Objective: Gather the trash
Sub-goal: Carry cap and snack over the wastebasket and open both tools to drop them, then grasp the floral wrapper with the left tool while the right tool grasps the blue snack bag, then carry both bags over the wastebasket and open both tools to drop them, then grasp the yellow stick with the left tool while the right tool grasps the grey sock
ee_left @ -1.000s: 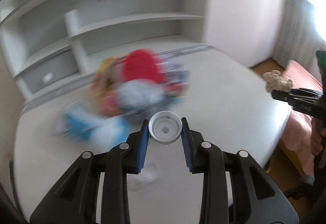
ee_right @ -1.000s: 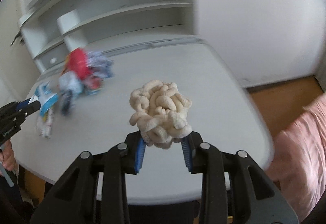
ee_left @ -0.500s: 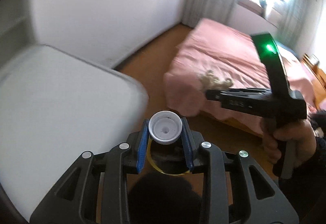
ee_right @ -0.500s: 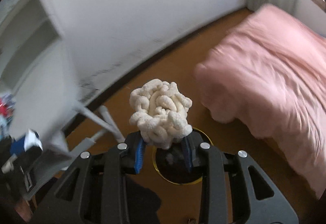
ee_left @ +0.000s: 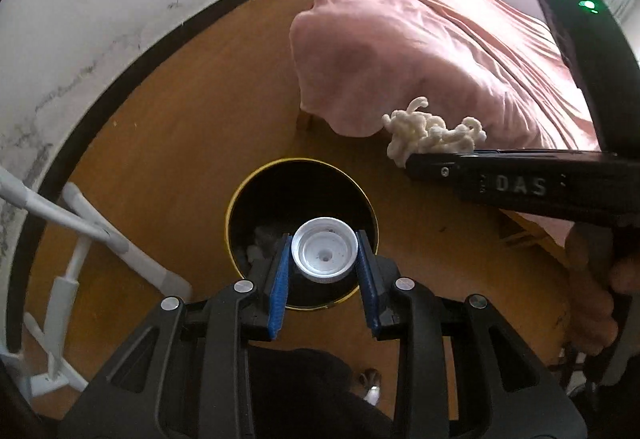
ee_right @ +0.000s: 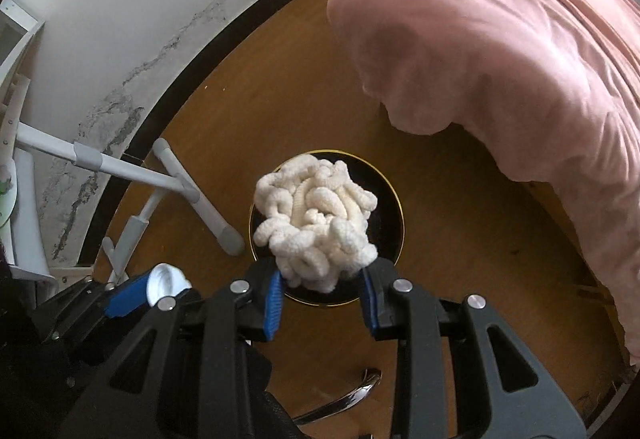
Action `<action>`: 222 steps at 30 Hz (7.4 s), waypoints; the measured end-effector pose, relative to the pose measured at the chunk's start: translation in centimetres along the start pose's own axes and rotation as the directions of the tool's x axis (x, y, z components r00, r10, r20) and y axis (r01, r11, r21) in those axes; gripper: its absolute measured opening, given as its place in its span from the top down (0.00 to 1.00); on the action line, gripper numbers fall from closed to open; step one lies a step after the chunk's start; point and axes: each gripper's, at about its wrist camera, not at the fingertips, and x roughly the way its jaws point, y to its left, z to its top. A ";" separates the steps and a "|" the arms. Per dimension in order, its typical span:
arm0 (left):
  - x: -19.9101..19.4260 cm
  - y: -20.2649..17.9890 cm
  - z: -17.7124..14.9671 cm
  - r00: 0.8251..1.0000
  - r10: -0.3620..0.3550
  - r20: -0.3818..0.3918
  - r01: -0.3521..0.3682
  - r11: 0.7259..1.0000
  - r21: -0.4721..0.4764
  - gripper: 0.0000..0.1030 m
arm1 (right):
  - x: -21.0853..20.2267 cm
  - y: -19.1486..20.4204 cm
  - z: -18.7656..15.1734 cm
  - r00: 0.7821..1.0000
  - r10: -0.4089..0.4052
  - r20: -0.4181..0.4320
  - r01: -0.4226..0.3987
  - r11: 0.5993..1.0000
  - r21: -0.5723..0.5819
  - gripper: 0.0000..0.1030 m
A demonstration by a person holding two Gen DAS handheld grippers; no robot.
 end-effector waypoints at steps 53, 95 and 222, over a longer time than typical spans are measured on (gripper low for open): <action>-45.0 28.5 -34.6 0.707 0.688 0.166 -0.342 0.537 -0.771 0.12 | -18.3 55.4 -18.4 0.851 0.521 -0.056 -0.228 0.271 -0.935 0.33; -38.5 25.6 -27.1 0.720 0.687 0.102 -0.466 0.586 -0.663 0.63 | -19.2 44.4 -11.4 0.827 0.553 0.100 -0.288 0.570 -0.770 0.65; -41.4 31.5 -27.8 0.708 0.698 0.112 -0.430 0.551 -0.715 0.88 | -11.0 56.6 -13.0 0.899 0.437 -0.036 -0.273 0.492 -0.827 0.64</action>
